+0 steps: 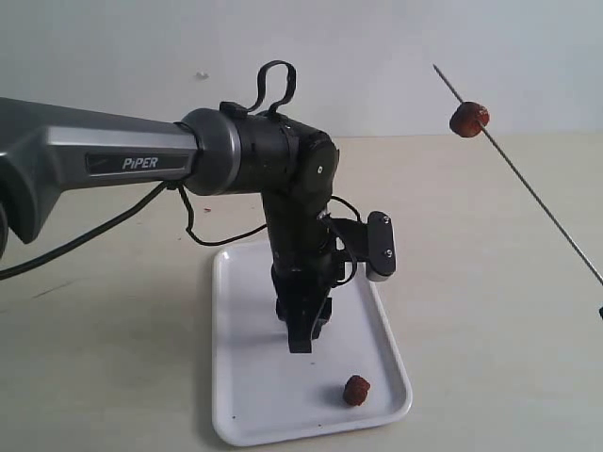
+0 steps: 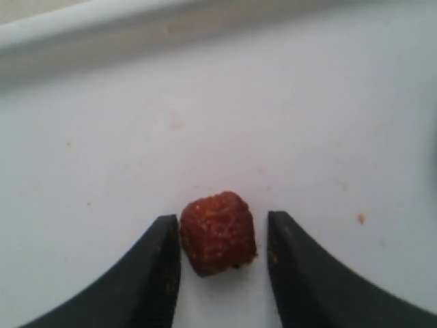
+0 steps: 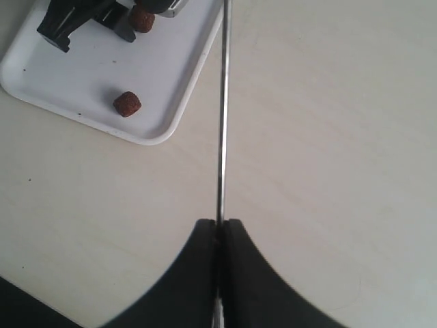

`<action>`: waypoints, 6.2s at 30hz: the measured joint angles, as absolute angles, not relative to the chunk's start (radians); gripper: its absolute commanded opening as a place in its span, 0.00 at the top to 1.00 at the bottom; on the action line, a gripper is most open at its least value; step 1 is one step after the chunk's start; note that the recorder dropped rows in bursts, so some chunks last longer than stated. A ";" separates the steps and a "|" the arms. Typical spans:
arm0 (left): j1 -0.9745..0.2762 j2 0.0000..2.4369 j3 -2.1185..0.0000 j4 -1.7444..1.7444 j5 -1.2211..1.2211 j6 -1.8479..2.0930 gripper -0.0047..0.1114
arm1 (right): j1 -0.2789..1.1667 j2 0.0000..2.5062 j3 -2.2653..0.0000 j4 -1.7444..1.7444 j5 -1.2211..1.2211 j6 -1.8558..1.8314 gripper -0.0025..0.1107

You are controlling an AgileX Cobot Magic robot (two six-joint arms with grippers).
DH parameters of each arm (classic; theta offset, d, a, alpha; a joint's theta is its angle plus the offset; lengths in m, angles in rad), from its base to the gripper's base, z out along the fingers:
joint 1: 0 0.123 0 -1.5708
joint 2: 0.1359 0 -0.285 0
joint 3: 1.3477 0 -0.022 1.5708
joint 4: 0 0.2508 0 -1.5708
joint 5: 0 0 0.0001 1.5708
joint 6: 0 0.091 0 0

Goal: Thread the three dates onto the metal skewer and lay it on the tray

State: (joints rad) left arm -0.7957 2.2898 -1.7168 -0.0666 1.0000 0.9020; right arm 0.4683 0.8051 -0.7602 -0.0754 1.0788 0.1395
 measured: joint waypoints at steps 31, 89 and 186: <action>-0.729 2.182 -1.717 -0.084 0.997 1.084 0.69 | 0.468 0.805 -0.760 -0.136 1.223 0.158 0.98; -0.638 2.017 -1.717 -0.356 1.215 1.798 0.69 | 0.468 1.094 -0.639 0.029 0.937 -0.328 0.98; -0.679 2.017 -1.717 -0.471 1.204 1.850 0.69 | 0.468 1.301 -0.784 0.024 0.783 -0.334 0.98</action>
State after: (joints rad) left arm -0.6790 2.0173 -1.7168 -0.4712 1.2037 1.8497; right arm 0.4683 1.3006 -0.7843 0.0242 0.7834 -0.3345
